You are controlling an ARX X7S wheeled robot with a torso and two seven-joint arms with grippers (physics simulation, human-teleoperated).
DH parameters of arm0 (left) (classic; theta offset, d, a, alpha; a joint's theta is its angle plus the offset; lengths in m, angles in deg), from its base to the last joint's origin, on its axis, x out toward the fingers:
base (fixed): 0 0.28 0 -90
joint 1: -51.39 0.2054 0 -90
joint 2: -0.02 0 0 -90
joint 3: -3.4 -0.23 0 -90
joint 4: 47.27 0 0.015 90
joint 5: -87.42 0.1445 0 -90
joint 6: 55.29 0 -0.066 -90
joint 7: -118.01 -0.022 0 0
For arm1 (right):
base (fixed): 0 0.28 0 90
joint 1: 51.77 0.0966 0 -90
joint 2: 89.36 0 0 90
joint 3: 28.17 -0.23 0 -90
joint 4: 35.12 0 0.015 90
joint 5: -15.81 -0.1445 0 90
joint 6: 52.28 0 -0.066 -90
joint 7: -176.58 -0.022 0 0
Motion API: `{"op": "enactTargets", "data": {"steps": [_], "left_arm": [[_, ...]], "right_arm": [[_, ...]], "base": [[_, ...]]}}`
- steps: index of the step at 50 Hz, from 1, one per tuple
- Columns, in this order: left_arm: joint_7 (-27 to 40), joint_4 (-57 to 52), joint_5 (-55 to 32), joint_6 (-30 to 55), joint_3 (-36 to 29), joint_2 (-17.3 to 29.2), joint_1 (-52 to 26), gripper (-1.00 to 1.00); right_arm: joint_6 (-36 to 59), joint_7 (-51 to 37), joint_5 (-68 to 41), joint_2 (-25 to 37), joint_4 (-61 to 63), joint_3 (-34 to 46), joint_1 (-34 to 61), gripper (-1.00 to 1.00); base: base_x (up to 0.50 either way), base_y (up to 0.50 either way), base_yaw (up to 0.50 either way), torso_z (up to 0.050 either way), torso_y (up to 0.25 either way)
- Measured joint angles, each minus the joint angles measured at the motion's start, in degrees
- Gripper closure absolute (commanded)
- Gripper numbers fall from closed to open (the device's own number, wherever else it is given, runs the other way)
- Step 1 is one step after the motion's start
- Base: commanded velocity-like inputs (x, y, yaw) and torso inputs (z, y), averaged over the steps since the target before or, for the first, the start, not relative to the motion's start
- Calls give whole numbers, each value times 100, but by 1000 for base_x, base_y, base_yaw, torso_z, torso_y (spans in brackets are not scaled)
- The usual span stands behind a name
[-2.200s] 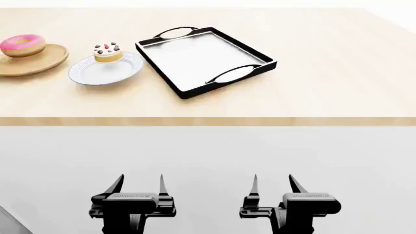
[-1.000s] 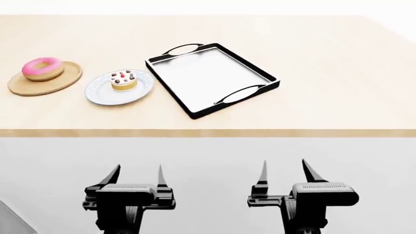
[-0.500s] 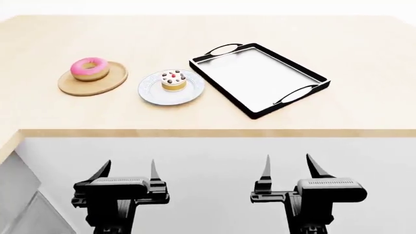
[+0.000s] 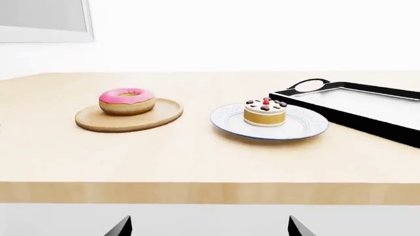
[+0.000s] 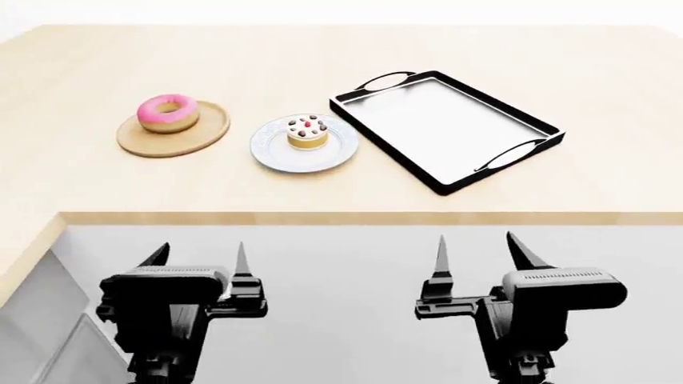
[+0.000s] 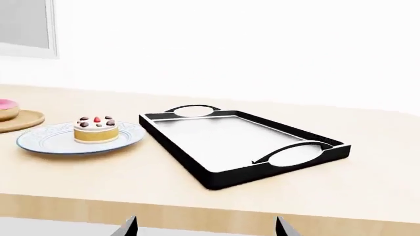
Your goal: Move the dessert items from the plate to the tray.
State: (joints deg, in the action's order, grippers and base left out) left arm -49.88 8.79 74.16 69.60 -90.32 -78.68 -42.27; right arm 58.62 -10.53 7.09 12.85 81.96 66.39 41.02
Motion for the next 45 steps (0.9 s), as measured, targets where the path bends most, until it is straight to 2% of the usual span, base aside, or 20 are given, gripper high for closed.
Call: {"op": "enactTargets", "data": {"steps": [5, 11, 14, 18, 24, 30, 37, 45], "left_arm": [[26, -624, -525, 1121, 372, 121, -431, -100], [178, -1361, -1569, 2932, 1146, 197, -1387, -100], [813, -1474, -2669, 3595, 1585, 375, -1876, -100], [2009, -1423, -4467, 4129, 1917, 734, -2509, -100], [3692, -1268, -6691, 4341, 1895, 1347, -3351, -100], [4939, -1132, -8219, 4249, 1610, 1886, -4084, -100], [5838, -1002, -9324, 4072, 1299, 2377, -4767, -100], [6377, -861, -10039, 3884, 1024, 2773, -5360, -100]], "right_arm": [[849, 23, -363, 172, 635, -173, 281, -100], [2030, 3, -885, 386, 1404, -498, 810, -100], [2652, -19, -1175, 485, 1764, -711, 1142, -100], [3457, -58, -1559, 604, 2188, -1014, 1622, -100], [4533, -191, -2150, 753, 2667, -1414, 2374, -100], [5413, -602, -2998, 928, 2939, -1765, 3136, -100], [6140, -1253, -4026, 1131, 3042, -2059, 3912, -100], [6522, -2233, -5310, 1438, 2858, -2190, 4647, -100]], "base": [[0, 0, 0, 0, 0], [0, 0, 0, 0, 0], [0, 0, 0, 0, 0], [0, 0, 0, 0, 0], [0, 0, 0, 0, 0], [0, 0, 0, 0, 0], [0, 31, 0, 0, 0], [18, 292, 0, 0, 0]]}}
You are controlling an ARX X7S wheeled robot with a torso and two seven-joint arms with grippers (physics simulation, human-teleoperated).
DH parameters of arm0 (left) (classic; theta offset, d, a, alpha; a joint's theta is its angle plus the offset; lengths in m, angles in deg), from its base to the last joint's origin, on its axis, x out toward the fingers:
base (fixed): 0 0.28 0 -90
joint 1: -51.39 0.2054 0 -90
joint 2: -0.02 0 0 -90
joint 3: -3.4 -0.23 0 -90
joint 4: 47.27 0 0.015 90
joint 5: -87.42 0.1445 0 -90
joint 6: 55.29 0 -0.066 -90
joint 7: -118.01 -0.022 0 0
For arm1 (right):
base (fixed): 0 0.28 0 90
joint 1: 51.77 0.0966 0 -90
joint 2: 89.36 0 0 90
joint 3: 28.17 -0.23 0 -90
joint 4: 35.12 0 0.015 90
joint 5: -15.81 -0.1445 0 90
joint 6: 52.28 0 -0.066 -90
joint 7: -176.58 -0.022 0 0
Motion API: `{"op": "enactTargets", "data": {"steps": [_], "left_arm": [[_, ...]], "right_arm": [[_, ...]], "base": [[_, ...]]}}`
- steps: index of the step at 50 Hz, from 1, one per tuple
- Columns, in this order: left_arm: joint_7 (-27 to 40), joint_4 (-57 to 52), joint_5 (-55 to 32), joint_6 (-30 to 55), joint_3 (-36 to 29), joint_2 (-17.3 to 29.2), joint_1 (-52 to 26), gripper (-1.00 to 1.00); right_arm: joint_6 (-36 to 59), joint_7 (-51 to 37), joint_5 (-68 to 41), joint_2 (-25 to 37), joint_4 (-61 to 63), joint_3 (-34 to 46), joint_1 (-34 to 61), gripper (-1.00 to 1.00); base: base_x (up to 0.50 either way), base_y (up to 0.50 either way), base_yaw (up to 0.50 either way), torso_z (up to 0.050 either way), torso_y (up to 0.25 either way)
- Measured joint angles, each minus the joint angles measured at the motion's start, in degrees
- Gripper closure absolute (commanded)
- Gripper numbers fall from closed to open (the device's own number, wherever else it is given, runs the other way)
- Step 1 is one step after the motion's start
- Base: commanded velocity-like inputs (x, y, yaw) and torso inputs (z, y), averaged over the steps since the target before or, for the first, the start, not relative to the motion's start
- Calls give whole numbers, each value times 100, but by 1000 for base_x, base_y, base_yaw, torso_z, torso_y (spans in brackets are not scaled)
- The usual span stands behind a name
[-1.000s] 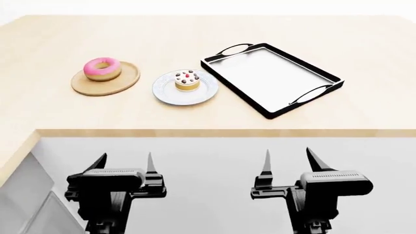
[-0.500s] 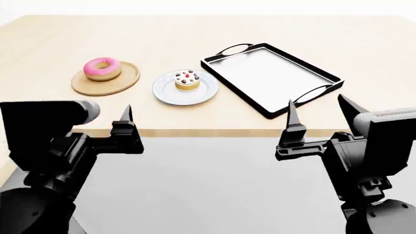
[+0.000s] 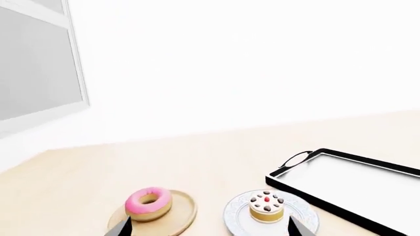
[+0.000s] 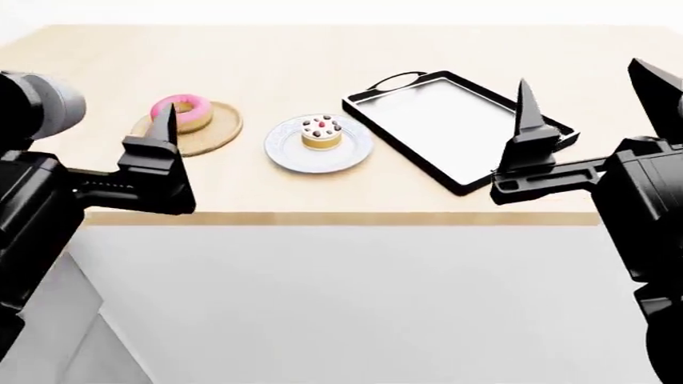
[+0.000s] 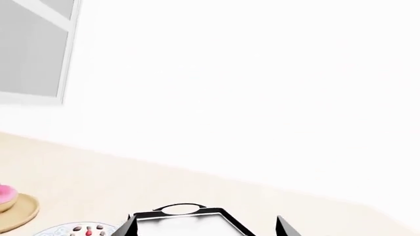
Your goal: Move the dessert items from the plate to the tray.
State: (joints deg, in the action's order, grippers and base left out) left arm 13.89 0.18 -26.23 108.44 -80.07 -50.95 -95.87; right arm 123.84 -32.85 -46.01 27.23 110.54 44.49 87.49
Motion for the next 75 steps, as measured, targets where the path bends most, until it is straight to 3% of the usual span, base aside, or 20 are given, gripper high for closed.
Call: {"op": "enactTargets", "data": {"steps": [10, 26, 75], "left_arm": [[210, 170, -340, -120, -172, 262, -406, -100], [301, 400, -514, -268, -479, 430, -871, -100], [144, 509, -385, -509, -797, 561, -1094, -100]], "right_arm": [[93, -867, -1094, 301, -304, 66, 575, -100], [-71, -1436, -1872, 595, -674, 180, 958, -100], [-493, -2041, -2684, 1131, -1000, 679, 1395, -100]], "base": [[111, 409, 0, 0, 0], [290, 182, 0, 0, 0], [387, 98, 0, 0, 1]]}}
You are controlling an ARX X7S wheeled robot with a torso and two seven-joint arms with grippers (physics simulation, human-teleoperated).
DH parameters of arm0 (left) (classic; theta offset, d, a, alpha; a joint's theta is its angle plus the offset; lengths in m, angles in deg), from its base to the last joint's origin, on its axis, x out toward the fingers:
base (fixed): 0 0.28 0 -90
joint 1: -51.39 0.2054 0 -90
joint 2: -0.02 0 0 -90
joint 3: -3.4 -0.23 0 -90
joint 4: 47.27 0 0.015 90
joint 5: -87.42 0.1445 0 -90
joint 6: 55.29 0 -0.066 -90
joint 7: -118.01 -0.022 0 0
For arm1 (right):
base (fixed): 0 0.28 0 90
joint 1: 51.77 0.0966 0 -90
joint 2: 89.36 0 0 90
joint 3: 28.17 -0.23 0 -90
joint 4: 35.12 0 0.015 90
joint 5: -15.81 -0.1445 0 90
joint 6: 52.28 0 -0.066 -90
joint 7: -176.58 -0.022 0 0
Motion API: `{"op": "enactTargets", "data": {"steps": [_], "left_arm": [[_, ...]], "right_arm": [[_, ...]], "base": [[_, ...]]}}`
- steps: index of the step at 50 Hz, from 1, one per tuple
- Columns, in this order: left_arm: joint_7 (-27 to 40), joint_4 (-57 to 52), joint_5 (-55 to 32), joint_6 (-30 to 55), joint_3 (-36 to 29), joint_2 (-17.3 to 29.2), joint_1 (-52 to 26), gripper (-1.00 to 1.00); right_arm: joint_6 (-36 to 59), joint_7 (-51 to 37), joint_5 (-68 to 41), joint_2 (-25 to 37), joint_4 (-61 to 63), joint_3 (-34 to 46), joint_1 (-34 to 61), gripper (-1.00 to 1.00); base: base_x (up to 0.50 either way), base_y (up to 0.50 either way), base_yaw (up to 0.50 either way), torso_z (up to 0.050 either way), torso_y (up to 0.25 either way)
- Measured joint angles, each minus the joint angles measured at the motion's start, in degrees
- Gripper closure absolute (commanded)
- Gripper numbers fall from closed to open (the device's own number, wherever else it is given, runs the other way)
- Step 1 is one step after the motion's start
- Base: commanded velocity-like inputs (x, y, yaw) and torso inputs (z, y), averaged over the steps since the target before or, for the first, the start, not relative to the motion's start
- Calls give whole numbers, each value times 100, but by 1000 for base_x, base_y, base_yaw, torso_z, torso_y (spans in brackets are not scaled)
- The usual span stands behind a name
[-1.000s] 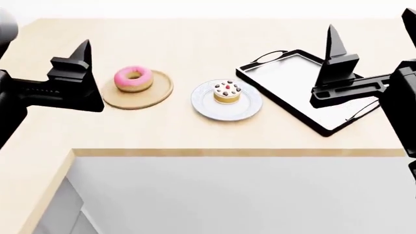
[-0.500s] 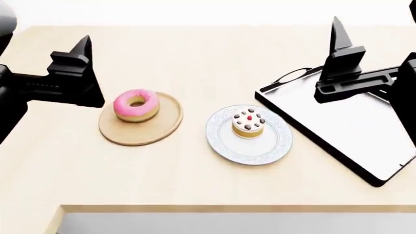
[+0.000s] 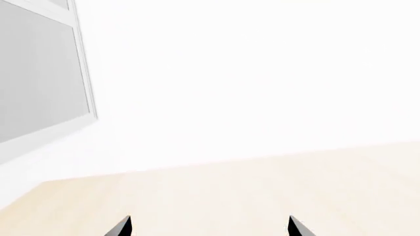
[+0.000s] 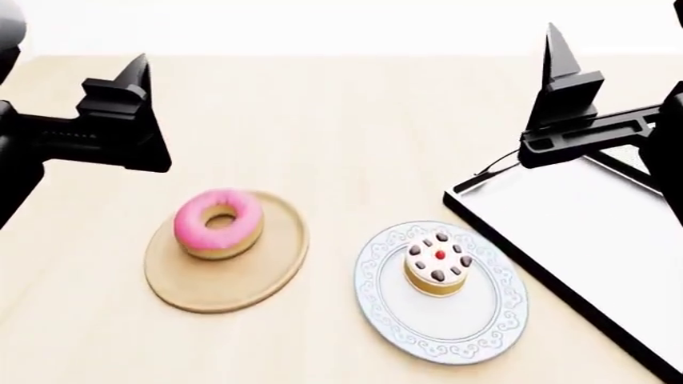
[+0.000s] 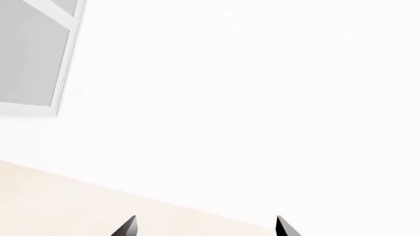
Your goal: Move the dessert items from the plate to the tray.
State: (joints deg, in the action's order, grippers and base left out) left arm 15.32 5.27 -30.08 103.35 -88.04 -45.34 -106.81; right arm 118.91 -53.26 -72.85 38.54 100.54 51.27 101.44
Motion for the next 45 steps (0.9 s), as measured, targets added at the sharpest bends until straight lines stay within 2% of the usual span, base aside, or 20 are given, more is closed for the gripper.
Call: {"op": "enactTargets", "data": {"steps": [20, 30, 45], "left_arm": [[-65, 24, 32, -74, -122, 50, -25, -100], [-142, 71, 69, -78, -189, 62, -9, -100], [-81, 513, -384, -15, -871, 128, -305, -100]], "right_arm": [[-146, -211, -315, 152, -100, 163, 76, -100], [-198, -263, -408, 212, -202, 264, 96, -100], [-239, -872, -1408, 620, -911, 906, 647, -100]], "base": [[195, 47, 0, 0, 1], [43, 2, 0, 0, 1], [0, 0, 0, 0, 0]]}}
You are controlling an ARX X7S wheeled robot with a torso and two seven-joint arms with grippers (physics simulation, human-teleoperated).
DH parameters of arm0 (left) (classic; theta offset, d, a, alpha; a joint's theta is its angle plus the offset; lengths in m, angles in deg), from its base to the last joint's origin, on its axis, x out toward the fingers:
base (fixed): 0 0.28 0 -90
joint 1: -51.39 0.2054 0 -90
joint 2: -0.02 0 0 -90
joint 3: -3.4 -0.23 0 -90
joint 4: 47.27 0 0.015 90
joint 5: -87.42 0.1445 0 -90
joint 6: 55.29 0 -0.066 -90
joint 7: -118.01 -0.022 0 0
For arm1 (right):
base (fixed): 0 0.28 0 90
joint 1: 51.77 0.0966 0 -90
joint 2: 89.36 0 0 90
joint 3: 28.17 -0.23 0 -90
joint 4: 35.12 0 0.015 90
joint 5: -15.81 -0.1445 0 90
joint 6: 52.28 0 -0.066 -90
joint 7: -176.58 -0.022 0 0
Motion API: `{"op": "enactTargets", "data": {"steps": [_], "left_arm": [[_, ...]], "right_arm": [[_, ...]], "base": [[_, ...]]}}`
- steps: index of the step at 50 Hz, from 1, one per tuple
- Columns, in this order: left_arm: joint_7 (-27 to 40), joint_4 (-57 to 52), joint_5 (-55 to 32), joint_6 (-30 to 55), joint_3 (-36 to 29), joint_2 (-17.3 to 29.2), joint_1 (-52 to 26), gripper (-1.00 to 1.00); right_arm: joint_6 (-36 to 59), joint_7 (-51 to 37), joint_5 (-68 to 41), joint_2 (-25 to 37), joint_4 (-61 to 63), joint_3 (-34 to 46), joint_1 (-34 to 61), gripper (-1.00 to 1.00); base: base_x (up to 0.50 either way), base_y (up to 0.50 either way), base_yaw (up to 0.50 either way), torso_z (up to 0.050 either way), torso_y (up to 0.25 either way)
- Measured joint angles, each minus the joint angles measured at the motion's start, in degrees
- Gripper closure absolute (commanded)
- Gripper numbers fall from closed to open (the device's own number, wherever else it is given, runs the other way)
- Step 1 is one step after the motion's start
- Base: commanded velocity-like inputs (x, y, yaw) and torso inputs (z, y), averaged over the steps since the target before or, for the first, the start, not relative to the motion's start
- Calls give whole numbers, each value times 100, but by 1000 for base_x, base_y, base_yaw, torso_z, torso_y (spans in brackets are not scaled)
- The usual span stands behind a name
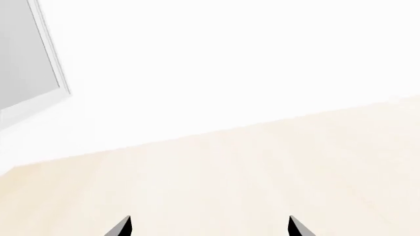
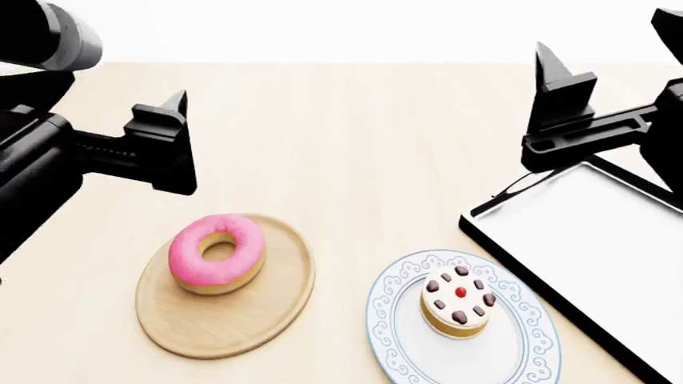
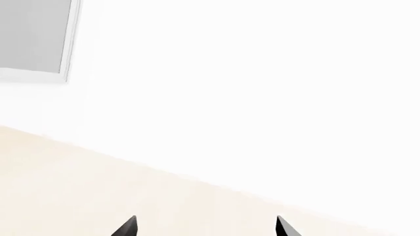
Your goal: Move the dessert items from the plate to the tray.
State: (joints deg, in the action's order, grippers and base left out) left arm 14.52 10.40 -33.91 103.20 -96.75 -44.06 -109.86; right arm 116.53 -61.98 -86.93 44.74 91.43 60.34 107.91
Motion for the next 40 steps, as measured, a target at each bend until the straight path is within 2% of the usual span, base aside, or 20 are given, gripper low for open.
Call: {"op": "enactTargets", "data": {"steps": [12, 20, 40], "left_arm": [[42, 558, -703, -38, -701, 13, -308, -100], [-73, 1232, -1068, 108, -1239, -151, -727, -100], [-662, 3317, -974, 792, -2289, -749, -1539, -100]], "right_arm": [[-61, -506, -1020, 345, -639, 834, 655, -100], [-88, -619, -1326, 478, -813, 1103, 831, -100], [-80, -568, -1390, 640, -917, 1305, 887, -100]], "base": [[0, 0, 0, 0, 0], [0, 0, 0, 0, 0], [0, 0, 0, 0, 0]]}}
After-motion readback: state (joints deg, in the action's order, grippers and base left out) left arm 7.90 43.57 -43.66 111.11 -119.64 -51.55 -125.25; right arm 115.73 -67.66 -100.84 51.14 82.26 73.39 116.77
